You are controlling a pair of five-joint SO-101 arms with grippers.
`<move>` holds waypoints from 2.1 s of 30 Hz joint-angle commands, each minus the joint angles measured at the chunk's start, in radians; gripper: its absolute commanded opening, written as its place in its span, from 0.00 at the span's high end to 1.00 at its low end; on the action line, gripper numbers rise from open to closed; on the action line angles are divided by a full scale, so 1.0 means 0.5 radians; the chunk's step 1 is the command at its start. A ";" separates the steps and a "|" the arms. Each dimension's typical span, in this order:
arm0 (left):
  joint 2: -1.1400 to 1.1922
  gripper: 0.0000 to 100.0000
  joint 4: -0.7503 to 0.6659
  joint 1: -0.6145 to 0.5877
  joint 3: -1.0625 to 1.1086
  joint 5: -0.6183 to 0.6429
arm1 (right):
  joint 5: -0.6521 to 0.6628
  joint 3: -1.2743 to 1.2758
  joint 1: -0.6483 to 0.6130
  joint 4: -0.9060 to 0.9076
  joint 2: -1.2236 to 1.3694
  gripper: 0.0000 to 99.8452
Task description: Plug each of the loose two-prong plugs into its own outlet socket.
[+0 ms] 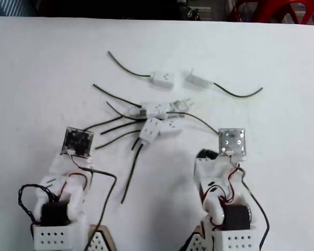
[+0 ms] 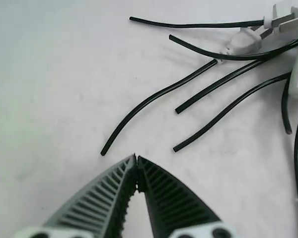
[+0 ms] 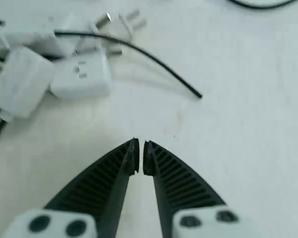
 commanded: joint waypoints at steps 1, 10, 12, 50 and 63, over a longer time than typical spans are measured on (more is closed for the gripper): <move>-0.020 0.97 -0.068 -0.078 -0.058 -0.012 | -0.052 -0.307 -0.130 -0.054 -0.011 0.98; -0.020 0.97 -0.061 -0.097 -0.049 -0.015 | -0.095 -0.457 -0.578 -0.382 0.453 0.97; -0.020 0.97 -0.058 -0.097 -0.049 -0.015 | -0.212 -0.598 -0.624 -0.440 0.695 0.97; -0.020 0.97 -0.068 -0.097 0.000 -0.018 | -1.645 -2.562 -0.667 -0.496 3.638 0.80; -0.020 0.97 -0.064 -0.097 0.000 -0.018 | -1.722 -2.897 -0.655 -0.333 4.043 0.80</move>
